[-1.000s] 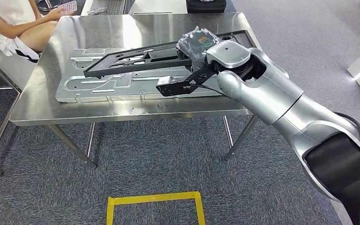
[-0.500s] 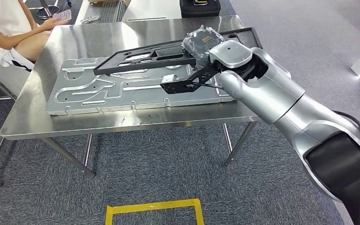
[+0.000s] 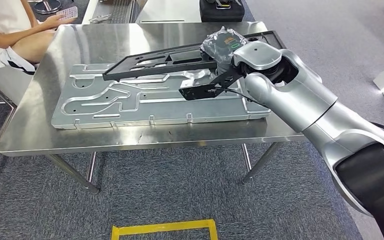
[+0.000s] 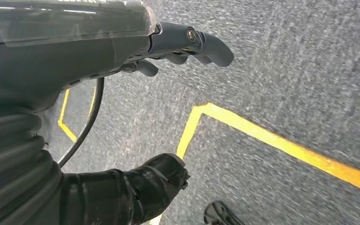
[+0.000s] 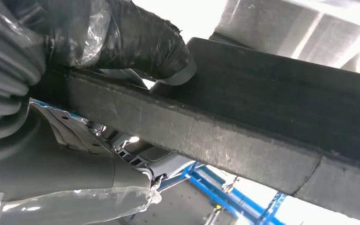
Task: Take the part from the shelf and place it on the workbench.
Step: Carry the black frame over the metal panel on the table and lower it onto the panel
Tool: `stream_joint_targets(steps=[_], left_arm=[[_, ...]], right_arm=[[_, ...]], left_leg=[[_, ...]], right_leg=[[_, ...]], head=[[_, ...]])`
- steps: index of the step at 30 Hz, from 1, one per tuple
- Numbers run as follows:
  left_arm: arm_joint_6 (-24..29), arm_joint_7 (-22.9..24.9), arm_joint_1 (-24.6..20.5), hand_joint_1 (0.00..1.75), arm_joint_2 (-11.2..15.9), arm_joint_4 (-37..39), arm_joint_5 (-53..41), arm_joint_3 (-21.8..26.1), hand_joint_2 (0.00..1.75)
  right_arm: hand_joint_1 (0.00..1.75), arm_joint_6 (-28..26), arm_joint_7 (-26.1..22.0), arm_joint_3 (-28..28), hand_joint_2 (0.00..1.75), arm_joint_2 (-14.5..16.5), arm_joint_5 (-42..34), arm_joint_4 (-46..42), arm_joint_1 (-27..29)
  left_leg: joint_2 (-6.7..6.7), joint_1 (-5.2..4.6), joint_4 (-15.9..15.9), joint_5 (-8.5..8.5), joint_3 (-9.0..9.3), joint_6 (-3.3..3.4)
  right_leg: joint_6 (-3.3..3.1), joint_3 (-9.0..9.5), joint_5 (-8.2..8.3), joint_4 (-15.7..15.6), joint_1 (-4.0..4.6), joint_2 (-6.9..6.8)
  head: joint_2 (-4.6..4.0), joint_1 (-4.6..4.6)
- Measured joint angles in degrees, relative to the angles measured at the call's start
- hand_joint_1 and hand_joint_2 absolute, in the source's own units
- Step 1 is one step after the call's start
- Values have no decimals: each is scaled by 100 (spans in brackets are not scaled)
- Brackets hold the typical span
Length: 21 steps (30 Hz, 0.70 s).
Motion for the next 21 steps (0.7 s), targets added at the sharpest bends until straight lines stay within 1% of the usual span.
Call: stream_joint_targets(steps=[1,2,3,4,5,6,7,8,9,10,11,12,13,14,15,16,17,18,19,20,21], left_arm=[[-7,3,0,0,-9,-11,3,-1,175],[-12,6,1,0,-20,-22,5,-1,175],[-15,9,8,0,-39,-28,7,-1,175],[-17,12,7,0,-60,-34,9,-2,175],[-19,16,4,0,-80,-41,11,-1,175],[-22,20,-2,0,-96,-47,11,-1,175],[-26,24,-15,0,-103,-55,13,-1,175],[-28,27,-24,0,-105,-61,14,-1,175],[-31,28,-29,0,-113,-67,16,-1,175],[-32,30,-31,0,-119,-72,20,-1,175],[-33,32,-30,0,-122,-78,23,-1,175],[-33,34,-23,0,-124,-86,26,0,175],[-32,36,-17,0,-123,-96,29,0,175],[-32,38,-9,0,-122,-105,29,0,175],[-33,40,0,0,-122,-114,30,0,175],[-33,42,8,0,-122,-119,30,0,175],[-34,43,15,0,-122,-126,29,0,175],[-34,43,24,0,-122,-136,29,0,175],[-34,43,29,0,-122,-145,30,1,175],[-35,43,28,0,-122,-154,30,1,175],[-35,43,26,0,-122,-160,30,1,175]], right_arm=[[175,3,-5,0,175,-9,-2,0,6],[175,3,-8,0,175,-15,-6,-1,5],[175,2,-11,0,175,-19,-11,-1,1],[175,2,-14,0,175,-21,-16,-2,-5],[175,2,-16,0,175,-22,-24,-7,-12],[175,3,-17,0,175,-24,-29,-18,-17],[175,3,-17,0,175,-29,-35,-31,-23],[175,3,-17,-1,175,-33,-43,-51,-22],[175,1,-19,-1,175,-36,-54,-73,-19],[175,-1,-25,-2,175,-43,-70,-87,-19],[175,-3,-29,-2,175,-47,-87,-100,-20],[175,-4,-34,1,175,-51,-103,-104,-23],[175,-4,-39,5,175,-57,-119,-102,-24],[175,-4,-41,12,175,-60,-129,-98,-16],[175,-4,-45,18,175,-61,-138,-96,-6],[175,-3,-51,22,175,-62,-145,-93,3],[175,-3,-56,24,175,-62,-150,-92,8],[175,-4,-58,24,175,-62,-153,-92,11],[175,-4,-60,25,175,-66,-155,-90,7],[175,-5,-59,25,175,-71,-155,-89,3],[175,-6,-58,26,175,-78,-155,-86,2]], left_leg=[[-8,-15,0,-44,64,1],[-16,-32,-1,-95,141,0],[-20,-41,-9,-146,204,-1],[-23,-53,-18,-187,259,-13],[-24,-50,-28,-217,290,-32],[-23,-40,-43,-235,300,-59],[-17,-41,-64,-246,317,-90],[-7,-41,-81,-266,326,-117],[4,-46,-63,-289,333,-142],[13,-48,38,-338,299,-166],[16,-46,257,-419,192,-193],[17,-35,590,-521,3,-223],[16,-23,973,-625,-249,-256],[17,-11,1296,-669,-495,-289],[19,4,1460,-612,-671,-319],[21,20,1404,-440,-738,-342],[26,35,1139,-173,-696,-361],[33,46,776,87,-586,-376],[39,42,446,259,-458,-381],[43,40,218,329,-359,-355],[41,30,111,307,-307,-320]], right_leg=[[-29,-30,213,-128,10,2],[-81,40,519,-460,26,3],[-154,159,793,-834,51,4],[-226,280,991,-1155,82,2],[-289,375,1081,-1383,112,-2],[-335,429,1053,-1481,140,-7],[-361,463,1011,-1546,157,-12],[-378,518,978,-1637,138,-16],[-382,588,957,-1726,116,-22],[-389,665,948,-1804,86,-28],[-389,743,938,-1867,57,-35],[-389,798,909,-1890,57,-39],[-393,840,871,-1889,51,-39],[-384,881,826,-1880,44,-34],[-371,926,773,-1866,35,-27],[-352,975,713,-1842,23,-18],[-326,1029,645,-1808,8,-12],[-292,1076,564,-1766,-5,-10],[-251,1106,488,-1713,-4,-6],[-214,1116,429,-1671,2,-5],[-182,1113,386,-1643,16,-5]], head=[[0,1],[0,1],[0,-1],[1,-15],[1,-25],[1,-34],[1,-42],[1,-39],[1,-39],[2,-39],[1,-39],[1,-39],[1,-41],[0,-42],[0,-44],[1,-44],[0,-44],[0,-43],[0,-47],[1,-49],[1,-49]])
